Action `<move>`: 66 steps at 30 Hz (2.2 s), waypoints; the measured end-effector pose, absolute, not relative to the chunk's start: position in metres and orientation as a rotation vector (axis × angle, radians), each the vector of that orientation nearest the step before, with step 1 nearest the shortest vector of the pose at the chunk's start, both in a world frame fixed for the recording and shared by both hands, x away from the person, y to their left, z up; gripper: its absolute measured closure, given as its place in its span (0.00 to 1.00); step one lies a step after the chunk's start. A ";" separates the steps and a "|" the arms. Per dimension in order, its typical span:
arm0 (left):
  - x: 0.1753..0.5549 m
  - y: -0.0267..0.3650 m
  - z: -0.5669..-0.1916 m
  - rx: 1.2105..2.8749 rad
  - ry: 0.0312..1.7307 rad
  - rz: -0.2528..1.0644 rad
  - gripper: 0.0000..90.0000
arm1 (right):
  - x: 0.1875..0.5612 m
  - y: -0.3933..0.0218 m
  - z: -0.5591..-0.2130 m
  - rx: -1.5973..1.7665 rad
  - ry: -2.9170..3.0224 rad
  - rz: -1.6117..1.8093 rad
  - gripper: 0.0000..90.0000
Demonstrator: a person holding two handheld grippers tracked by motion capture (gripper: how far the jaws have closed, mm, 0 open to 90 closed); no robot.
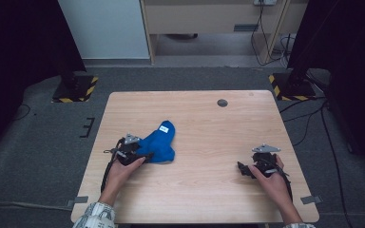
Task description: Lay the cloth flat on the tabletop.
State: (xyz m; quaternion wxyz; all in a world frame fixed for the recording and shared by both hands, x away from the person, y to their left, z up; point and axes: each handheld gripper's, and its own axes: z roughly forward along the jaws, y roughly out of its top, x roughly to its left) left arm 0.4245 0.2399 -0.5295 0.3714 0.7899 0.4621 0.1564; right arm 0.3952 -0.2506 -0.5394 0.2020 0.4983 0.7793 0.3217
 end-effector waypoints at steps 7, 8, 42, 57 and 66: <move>0.423 0.239 -0.530 1.978 1.165 0.296 0.75 | 0.395 -0.251 -0.539 1.392 2.176 0.898 0.00; 0.424 0.240 -0.530 1.973 1.169 0.285 0.77 | 0.395 -0.251 -0.539 1.392 2.176 0.898 0.00; 0.419 0.097 -0.525 2.132 0.773 0.136 0.80 | 0.391 -0.242 -0.526 1.253 2.230 0.959 0.36; 0.423 0.097 -0.525 2.117 0.778 0.230 0.59 | 0.388 -0.237 -0.522 1.195 2.262 0.979 0.53; 0.423 0.100 -0.522 2.091 0.822 0.271 0.39 | 0.388 -0.236 -0.522 1.215 2.264 0.979 0.42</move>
